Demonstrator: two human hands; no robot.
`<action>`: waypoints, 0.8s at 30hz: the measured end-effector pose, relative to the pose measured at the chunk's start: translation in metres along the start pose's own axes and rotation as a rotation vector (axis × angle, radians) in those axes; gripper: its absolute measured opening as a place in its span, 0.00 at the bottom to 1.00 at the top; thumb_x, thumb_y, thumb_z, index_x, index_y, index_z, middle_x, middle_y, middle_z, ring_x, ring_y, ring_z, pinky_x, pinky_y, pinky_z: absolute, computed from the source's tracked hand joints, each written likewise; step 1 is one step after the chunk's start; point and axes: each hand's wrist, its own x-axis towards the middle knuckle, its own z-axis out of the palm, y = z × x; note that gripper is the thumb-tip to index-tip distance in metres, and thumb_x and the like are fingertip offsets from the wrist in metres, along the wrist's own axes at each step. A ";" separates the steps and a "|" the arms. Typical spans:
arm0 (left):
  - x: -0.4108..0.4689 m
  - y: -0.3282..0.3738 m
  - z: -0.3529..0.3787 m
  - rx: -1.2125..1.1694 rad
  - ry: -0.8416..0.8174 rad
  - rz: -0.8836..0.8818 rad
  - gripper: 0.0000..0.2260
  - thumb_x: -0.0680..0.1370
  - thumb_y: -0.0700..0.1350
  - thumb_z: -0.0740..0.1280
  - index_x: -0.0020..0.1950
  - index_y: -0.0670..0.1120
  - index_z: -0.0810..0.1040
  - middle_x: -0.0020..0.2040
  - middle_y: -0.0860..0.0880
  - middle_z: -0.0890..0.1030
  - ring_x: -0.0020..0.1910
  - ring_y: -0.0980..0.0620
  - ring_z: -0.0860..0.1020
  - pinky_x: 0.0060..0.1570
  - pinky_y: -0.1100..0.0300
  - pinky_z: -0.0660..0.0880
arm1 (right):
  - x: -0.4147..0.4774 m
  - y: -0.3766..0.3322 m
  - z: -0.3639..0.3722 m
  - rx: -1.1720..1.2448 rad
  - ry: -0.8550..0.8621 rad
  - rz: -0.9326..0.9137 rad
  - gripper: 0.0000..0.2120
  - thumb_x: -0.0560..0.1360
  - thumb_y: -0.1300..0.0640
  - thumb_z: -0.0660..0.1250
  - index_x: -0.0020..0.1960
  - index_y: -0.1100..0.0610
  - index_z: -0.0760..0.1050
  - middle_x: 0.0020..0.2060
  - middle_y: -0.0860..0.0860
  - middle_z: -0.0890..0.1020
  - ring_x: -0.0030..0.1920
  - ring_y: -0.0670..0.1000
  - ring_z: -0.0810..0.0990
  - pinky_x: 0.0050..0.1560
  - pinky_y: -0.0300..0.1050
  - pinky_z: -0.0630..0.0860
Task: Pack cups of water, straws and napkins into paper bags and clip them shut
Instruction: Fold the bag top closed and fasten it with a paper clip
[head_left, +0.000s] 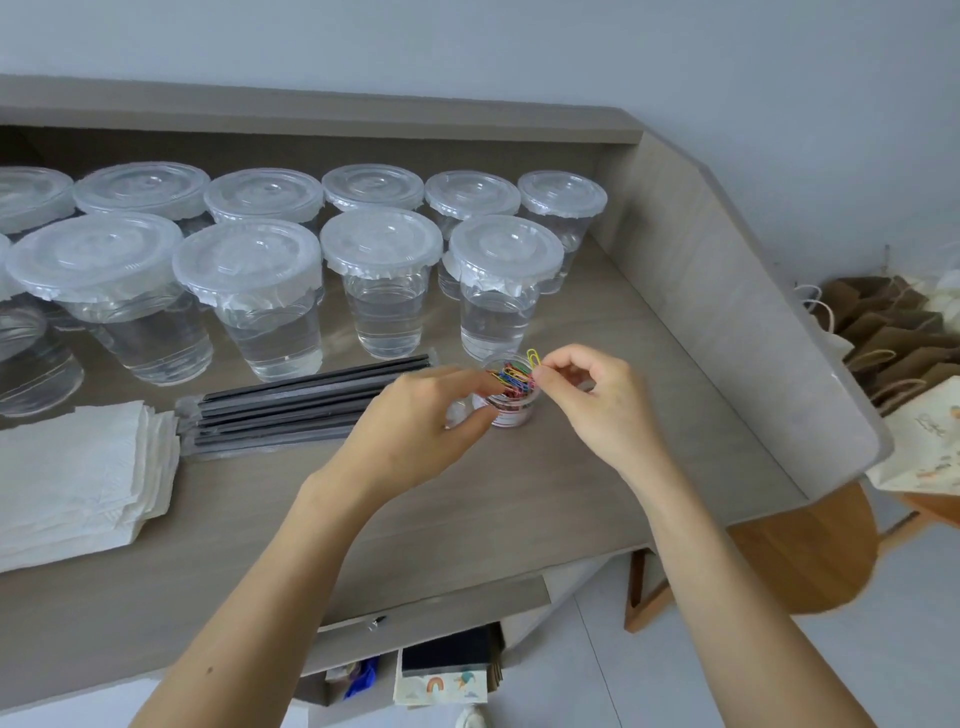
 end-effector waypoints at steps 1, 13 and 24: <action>-0.002 0.002 0.002 -0.011 0.002 0.012 0.16 0.72 0.56 0.60 0.54 0.54 0.80 0.48 0.57 0.81 0.48 0.56 0.78 0.48 0.59 0.75 | -0.007 -0.002 -0.003 -0.003 0.014 0.008 0.06 0.73 0.60 0.68 0.37 0.55 0.77 0.29 0.39 0.77 0.31 0.38 0.73 0.34 0.29 0.65; -0.029 0.071 0.057 -0.169 -0.117 0.234 0.13 0.74 0.50 0.63 0.54 0.47 0.81 0.46 0.59 0.78 0.47 0.62 0.74 0.46 0.82 0.63 | -0.113 0.025 -0.073 0.049 0.164 0.193 0.07 0.74 0.59 0.66 0.37 0.52 0.75 0.35 0.53 0.81 0.39 0.53 0.79 0.44 0.45 0.74; -0.047 0.217 0.193 -0.080 -0.181 0.244 0.10 0.77 0.45 0.66 0.57 0.49 0.80 0.51 0.58 0.80 0.49 0.62 0.77 0.47 0.80 0.66 | -0.211 0.136 -0.239 0.025 0.167 0.218 0.05 0.74 0.57 0.67 0.39 0.53 0.77 0.36 0.50 0.82 0.41 0.49 0.79 0.44 0.41 0.75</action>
